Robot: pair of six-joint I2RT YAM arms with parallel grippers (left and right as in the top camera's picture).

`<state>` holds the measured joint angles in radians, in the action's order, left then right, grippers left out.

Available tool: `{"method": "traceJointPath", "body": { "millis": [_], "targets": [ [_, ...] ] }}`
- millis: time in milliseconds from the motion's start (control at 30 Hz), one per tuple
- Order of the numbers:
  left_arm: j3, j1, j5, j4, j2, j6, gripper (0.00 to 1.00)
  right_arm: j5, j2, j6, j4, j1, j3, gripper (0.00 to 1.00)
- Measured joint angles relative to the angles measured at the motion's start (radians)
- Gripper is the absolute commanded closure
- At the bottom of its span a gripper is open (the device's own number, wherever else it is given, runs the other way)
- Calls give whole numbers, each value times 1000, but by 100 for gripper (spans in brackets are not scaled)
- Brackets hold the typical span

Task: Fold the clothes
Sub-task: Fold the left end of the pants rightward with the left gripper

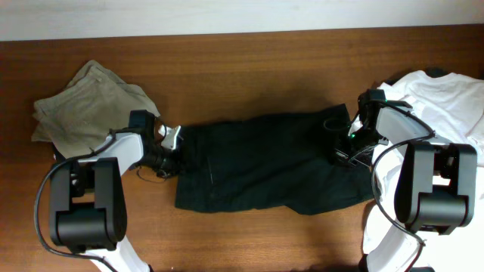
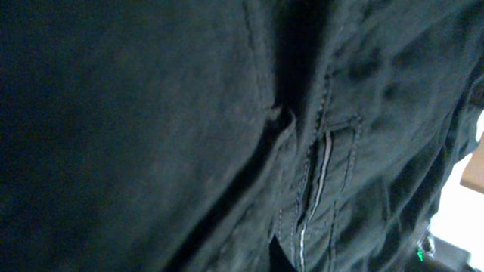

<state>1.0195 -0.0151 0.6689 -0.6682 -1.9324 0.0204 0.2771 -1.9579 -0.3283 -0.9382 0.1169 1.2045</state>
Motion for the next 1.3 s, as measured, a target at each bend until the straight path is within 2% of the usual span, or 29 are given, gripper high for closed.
{"method": "traceJointPath", "body": {
  "millis": [33,133,200,300,367,500,600,833,1000,1033,1100,1167,1233,1300],
  "targets": [
    [21,2,-14,-89,-9,0,99,-5,1,0,-10,0,1,96],
    [159,-6,-190,-398,-13,0,99,-57,3,4,-129,-1,5,96],
    [329,-27,-321,-575,8,-1,99,-75,31,27,-229,-1,38,96],
    [694,-38,-507,-861,48,-39,99,-85,136,68,-333,0,134,96],
    [861,-38,-575,-970,79,-55,99,-90,203,93,-368,0,165,96],
    [932,15,-630,-979,89,-65,99,-93,230,103,-370,0,166,96],
    [933,141,-643,-957,46,-52,99,-93,230,104,-370,0,166,96],
    [933,463,-647,-933,-204,72,99,-93,230,104,-368,0,166,96],
    [926,637,-647,-893,-256,109,98,-93,230,105,-367,-1,166,96],
    [917,652,-647,-875,-256,122,87,-93,230,106,-367,-1,166,96],
    [897,671,-646,-839,-256,158,83,-93,230,117,-367,0,166,96],
    [894,678,-640,-819,-256,209,71,-93,230,122,-367,0,166,96],
    [894,679,-587,-799,-256,229,69,-93,230,123,-366,0,166,96],
    [894,684,-471,-808,-256,236,69,-94,230,123,-366,-1,166,96]
  ]
}}
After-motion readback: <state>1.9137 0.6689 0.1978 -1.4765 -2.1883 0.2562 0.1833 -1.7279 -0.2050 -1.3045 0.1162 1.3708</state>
